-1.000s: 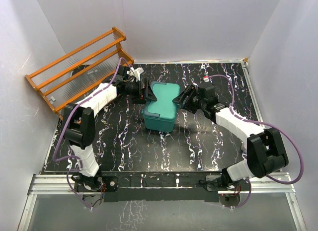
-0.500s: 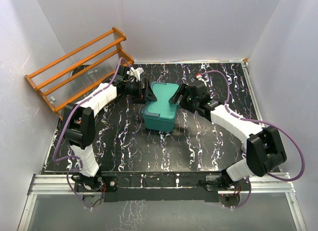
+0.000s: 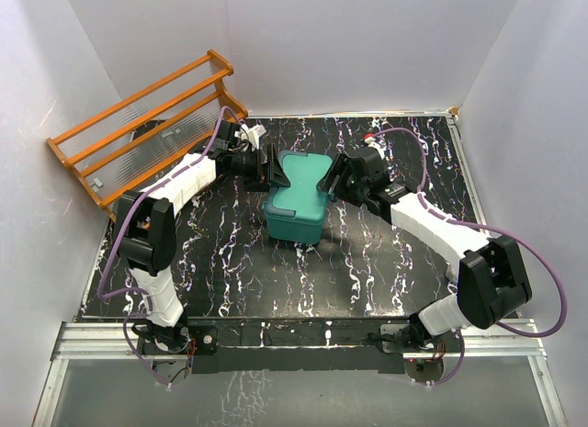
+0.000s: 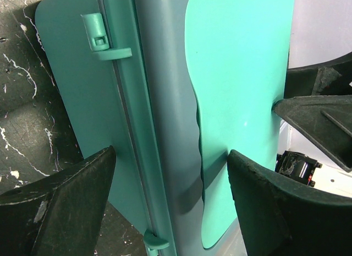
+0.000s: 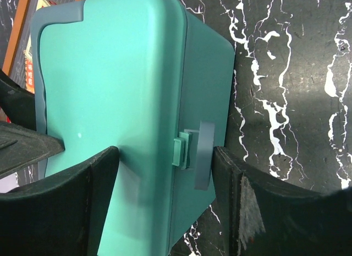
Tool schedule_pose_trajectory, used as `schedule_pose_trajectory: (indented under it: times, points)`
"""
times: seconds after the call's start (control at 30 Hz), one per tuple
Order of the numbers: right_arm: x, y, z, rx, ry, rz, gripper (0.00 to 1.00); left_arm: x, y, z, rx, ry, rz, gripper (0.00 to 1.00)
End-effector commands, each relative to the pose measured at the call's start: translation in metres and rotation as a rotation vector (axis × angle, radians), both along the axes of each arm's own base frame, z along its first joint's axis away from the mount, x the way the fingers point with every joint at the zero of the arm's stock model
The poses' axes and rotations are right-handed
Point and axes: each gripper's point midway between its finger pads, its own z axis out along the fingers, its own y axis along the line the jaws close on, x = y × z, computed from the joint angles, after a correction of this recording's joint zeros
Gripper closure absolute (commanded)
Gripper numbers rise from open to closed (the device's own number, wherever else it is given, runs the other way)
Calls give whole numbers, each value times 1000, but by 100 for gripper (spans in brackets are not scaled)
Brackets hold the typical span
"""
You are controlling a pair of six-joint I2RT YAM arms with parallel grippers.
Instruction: Organize the medicine kit
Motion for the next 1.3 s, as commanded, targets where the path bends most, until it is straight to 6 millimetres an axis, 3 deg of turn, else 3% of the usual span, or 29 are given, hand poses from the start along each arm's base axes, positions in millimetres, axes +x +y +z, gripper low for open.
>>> schedule_pose_trajectory:
  times: [0.0, 0.4, 0.63, 0.97, 1.07, 1.27]
  points:
    - [2, 9, 30, 68, -82, 29, 36, -5, 18, -27, 128, 35, 25, 21]
    - [0, 29, 27, 143, -85, 113, 43, -7, 19, -29, 131, 42, 23, 21]
    - [0, 37, 12, 153, -53, 145, 36, -8, 18, -29, 124, 47, 18, 21]
    - [0, 58, 21, 238, -91, 243, 34, -11, 14, -29, 99, 61, 12, 24]
    - [3, 52, 21, 218, -96, 211, 36, -10, 14, -29, 97, 63, 16, 25]
    - [14, 19, 26, 113, -118, 110, 38, 7, 24, -11, 164, -13, 64, 25]
